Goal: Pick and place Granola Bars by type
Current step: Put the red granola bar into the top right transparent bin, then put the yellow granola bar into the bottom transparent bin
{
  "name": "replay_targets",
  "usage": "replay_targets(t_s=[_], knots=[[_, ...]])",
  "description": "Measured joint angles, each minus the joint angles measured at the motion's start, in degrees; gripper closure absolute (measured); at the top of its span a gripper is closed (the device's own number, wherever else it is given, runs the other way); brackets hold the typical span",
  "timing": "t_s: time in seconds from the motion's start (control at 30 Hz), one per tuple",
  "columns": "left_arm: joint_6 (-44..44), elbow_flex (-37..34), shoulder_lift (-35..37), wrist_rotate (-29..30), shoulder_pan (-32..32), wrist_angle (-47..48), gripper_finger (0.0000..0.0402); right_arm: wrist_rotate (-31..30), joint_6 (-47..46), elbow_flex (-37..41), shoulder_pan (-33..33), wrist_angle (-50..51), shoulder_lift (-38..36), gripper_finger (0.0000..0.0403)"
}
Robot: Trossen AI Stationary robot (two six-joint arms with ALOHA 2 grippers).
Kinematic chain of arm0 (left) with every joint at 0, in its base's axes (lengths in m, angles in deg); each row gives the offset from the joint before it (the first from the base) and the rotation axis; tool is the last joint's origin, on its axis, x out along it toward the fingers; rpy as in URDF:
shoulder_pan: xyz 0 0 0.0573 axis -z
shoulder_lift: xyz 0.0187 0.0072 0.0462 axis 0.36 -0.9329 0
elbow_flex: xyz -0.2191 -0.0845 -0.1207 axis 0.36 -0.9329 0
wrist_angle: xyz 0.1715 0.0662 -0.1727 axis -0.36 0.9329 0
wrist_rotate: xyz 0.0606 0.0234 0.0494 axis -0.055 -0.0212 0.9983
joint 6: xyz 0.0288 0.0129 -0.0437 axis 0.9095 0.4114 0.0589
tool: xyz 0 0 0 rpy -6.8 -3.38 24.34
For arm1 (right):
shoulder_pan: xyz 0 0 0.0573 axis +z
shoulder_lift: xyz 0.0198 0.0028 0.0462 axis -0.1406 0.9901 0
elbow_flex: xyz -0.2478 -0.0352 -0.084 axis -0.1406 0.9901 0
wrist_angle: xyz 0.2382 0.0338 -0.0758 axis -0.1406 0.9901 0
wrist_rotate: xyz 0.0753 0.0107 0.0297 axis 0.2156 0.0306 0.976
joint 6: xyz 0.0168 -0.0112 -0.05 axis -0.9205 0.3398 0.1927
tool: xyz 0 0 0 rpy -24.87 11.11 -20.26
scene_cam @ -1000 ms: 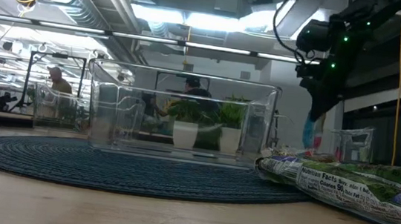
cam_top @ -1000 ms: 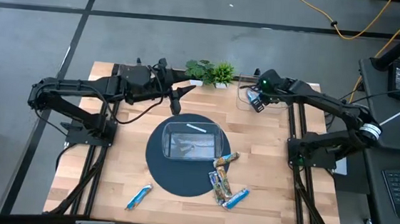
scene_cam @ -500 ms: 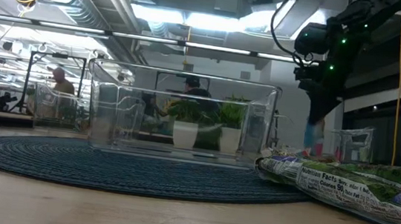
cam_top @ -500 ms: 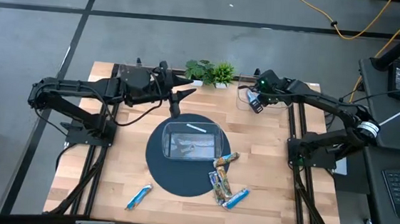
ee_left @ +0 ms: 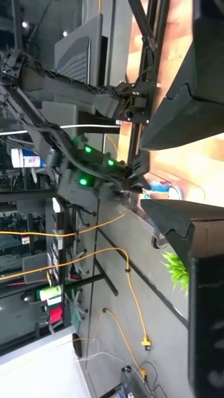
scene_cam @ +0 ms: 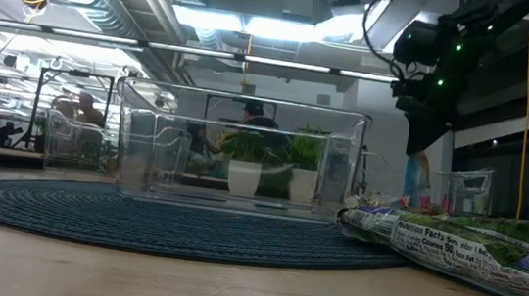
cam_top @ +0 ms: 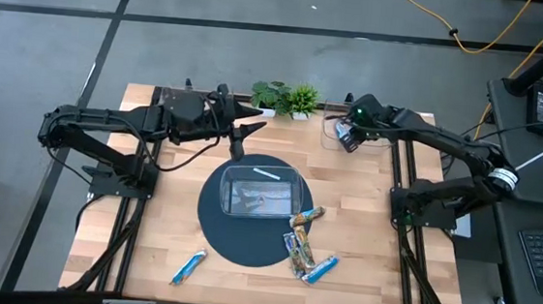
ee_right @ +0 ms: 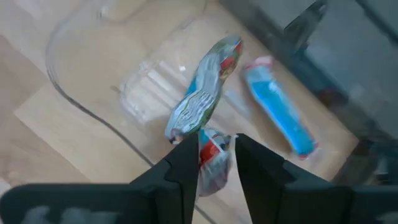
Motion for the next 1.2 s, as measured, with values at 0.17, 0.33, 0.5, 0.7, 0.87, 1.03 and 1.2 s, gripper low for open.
replay_targets(t_s=[0.17, 0.33, 0.5, 0.7, 0.87, 1.03, 1.2], knots=[[-0.7, 0.0, 0.0, 0.0, 0.0, 2.6, 0.0274, -2.3, 0.4, 0.0, 0.0, -1.4, -4.9, 0.0293], [-2.0, 0.0, 0.0, 0.0, 0.0, 4.7, 0.0274, -2.0, 1.4, 0.0, 0.1, -3.4, -11.0, 0.0293], [-1.9, 0.0, 0.0, 0.2, 0.0, 4.8, 0.0274, 4.3, 4.9, 0.0, 1.7, -9.6, -16.4, 0.0292], [-3.3, 0.0, 0.0, -2.4, 0.0, 8.2, 0.0274, 12.9, 9.8, -0.1, 5.1, -18.5, -20.2, 0.0292], [-6.8, 0.0, 0.0, -7.9, 0.8, 14.5, 0.0275, 17.1, 15.5, -0.1, 7.8, -20.5, -20.6, 0.0292], [-10.4, 0.0, 0.2, -13.7, 6.0, 22.6, 0.0284, 22.8, 19.8, -0.1, 11.3, -21.1, -20.6, 0.0292], [-21.0, 0.0, 0.3, -16.4, 14.4, 32.9, 0.0295, 24.8, 22.9, -0.1, 15.3, -26.4, -20.6, 0.0292]])
